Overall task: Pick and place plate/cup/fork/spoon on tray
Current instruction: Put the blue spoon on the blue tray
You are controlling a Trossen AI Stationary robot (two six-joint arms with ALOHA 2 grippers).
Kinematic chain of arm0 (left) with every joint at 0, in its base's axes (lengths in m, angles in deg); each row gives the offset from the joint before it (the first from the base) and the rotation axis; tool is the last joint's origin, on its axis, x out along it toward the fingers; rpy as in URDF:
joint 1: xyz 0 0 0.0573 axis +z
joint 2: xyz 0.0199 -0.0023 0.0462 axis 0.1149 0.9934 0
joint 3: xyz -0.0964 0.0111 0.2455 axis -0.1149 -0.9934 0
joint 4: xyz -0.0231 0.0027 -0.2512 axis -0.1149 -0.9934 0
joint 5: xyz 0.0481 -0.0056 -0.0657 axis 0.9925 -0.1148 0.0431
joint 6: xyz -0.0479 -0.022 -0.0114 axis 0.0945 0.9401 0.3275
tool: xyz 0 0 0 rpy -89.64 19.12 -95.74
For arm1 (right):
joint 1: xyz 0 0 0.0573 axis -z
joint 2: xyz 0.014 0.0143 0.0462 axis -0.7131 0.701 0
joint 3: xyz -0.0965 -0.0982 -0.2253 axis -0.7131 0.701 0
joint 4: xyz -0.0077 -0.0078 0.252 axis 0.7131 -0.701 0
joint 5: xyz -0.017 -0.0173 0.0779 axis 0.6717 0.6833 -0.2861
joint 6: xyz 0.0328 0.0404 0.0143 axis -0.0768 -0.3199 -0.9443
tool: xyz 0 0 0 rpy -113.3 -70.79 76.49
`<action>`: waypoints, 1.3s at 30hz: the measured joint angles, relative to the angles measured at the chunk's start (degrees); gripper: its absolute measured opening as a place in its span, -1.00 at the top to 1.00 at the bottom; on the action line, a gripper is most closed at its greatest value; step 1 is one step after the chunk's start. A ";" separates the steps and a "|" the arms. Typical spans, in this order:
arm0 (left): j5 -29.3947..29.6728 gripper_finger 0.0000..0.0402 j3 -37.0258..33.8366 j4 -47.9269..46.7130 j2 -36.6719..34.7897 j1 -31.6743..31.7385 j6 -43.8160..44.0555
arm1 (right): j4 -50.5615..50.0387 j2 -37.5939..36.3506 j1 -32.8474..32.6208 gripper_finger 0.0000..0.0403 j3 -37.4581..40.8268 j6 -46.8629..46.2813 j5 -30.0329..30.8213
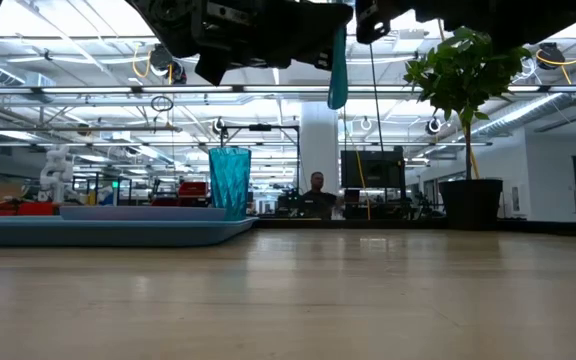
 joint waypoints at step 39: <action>-0.05 0.97 0.02 -9.96 -0.02 1.51 -0.01 | -6.26 0.06 2.70 0.66 -0.02 -5.18 1.71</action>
